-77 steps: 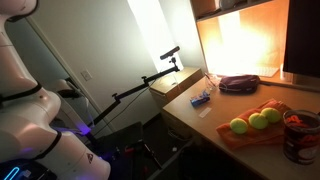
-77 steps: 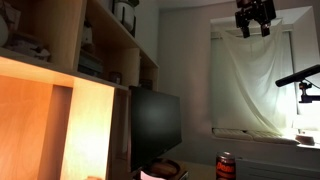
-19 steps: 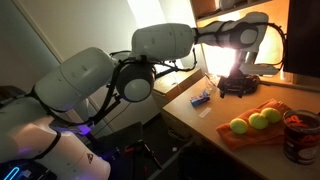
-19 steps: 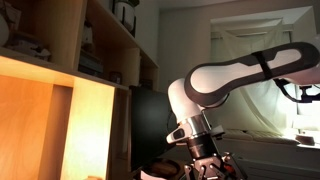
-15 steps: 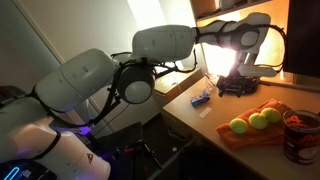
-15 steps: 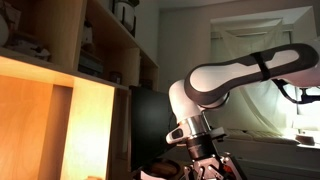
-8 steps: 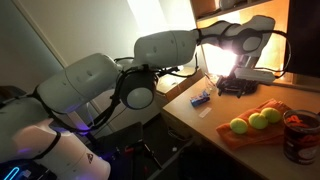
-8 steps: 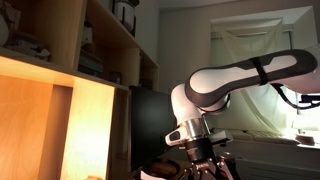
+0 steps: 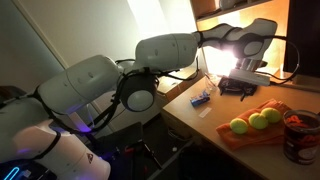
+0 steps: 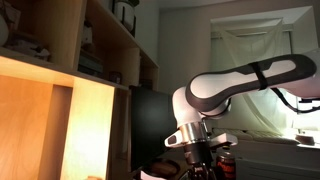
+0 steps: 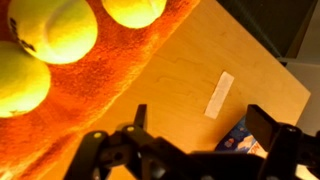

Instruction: Put the middle tennis bowl in the can

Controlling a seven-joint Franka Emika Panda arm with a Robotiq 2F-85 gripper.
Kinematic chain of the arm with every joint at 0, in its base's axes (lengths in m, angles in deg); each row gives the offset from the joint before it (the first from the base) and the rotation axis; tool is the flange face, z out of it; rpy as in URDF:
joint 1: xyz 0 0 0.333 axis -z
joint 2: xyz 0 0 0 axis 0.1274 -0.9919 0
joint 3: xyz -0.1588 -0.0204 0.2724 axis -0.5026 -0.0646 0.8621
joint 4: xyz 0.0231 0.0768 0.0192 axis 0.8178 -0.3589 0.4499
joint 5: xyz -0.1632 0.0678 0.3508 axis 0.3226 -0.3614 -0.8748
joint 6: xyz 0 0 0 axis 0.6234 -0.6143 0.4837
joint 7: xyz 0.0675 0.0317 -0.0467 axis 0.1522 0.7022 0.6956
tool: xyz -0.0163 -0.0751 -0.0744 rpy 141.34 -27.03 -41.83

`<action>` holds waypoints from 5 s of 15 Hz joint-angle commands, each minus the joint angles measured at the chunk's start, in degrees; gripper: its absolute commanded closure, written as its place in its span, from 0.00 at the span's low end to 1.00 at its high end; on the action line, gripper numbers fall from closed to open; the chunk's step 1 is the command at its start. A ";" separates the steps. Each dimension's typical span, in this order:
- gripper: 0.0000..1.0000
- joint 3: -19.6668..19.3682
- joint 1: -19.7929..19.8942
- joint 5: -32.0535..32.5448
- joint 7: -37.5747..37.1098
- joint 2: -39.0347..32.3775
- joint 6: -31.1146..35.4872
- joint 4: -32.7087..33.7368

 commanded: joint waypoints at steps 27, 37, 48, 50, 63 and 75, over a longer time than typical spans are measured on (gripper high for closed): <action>0.00 -1.08 5.48 -9.72 -37.59 -1.20 8.62 -1.02; 0.00 -4.66 3.87 -10.13 -61.87 -1.39 19.49 -1.40; 0.00 -14.54 -1.65 -4.32 -97.34 -1.65 17.69 -1.82; 0.00 -15.27 -2.06 -2.95 -102.75 -1.65 15.11 -1.47; 0.00 -12.81 1.73 -3.61 -103.65 -1.69 14.74 -4.37; 0.00 -12.22 1.42 -3.46 -101.10 -1.72 9.21 -4.60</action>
